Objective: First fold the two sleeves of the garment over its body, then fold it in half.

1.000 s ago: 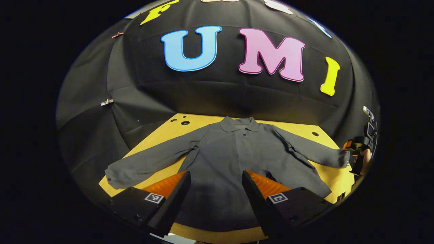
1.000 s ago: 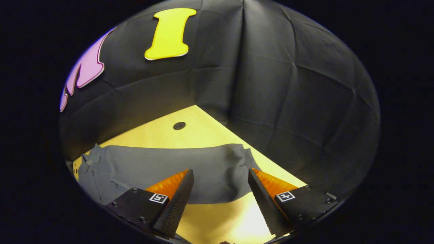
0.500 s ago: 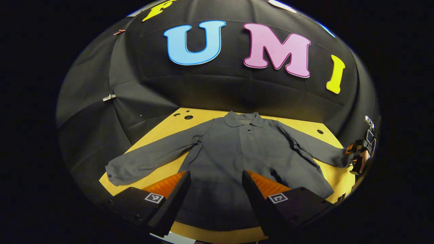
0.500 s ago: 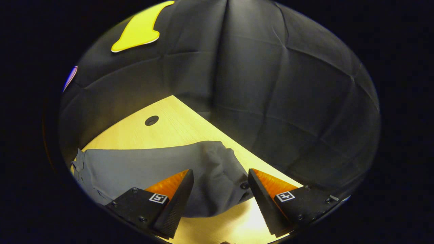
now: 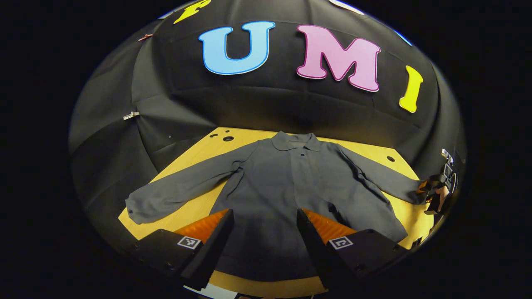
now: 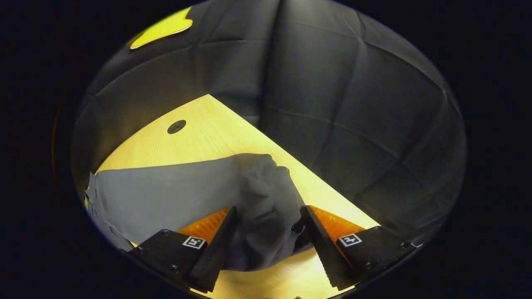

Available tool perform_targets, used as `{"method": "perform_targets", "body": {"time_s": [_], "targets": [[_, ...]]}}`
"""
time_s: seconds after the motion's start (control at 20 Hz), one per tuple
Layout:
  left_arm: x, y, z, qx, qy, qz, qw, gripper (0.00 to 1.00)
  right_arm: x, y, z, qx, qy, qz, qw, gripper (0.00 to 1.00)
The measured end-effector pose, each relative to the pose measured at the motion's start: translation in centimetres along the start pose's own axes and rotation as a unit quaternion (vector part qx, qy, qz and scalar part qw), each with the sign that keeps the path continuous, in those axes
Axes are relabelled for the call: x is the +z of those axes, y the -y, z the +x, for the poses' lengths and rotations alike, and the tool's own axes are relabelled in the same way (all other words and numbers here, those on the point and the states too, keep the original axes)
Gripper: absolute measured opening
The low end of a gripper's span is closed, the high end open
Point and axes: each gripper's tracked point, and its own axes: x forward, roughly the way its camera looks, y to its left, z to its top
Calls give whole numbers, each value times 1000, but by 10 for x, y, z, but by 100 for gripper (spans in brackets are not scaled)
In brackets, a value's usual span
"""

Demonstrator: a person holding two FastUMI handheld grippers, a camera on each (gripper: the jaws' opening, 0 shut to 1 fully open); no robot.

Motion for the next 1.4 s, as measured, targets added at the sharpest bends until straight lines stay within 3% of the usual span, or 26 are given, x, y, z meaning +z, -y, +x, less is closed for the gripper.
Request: {"method": "perform_targets", "body": {"time_s": [0.1, 0.25, 0.35, 0.45, 0.55, 0.75, 0.95, 1.4], "targets": [[0, -1, -1, 1, 2, 0, 1000, 96, -1, -2, -1, 5, -4, -1, 1000, 96], [1, -2, -2, 3, 4, -4, 1000, 96, -1, -14, -1, 19, -10, -1, 1000, 46], [0, -5, -3, 6, 4, -6, 1000, 96, -4, -19, -1, 29, -17, 7, 999, 19], [0, -7, -5, 10, 6, -10, 1000, 96, -2, -26, -3, 49, -32, 22, 998, 7], [1, -11, -6, 15, 9, -15, 1000, 96, -3, -25, -5, 60, -49, 25, 997, 5], [0, -20, -9, 22, 11, -25, 999, 96, 18, -33, -16, 61, -13, -8, 998, 5], [10, -31, -16, 33, 31, -28, 999, 96, 49, -51, -60, 88, 18, -28, 996, 5], [13, -53, -34, 48, 47, -75, 995, 96, 109, -149, -143, 167, 81, -85, 979, 5]]}}
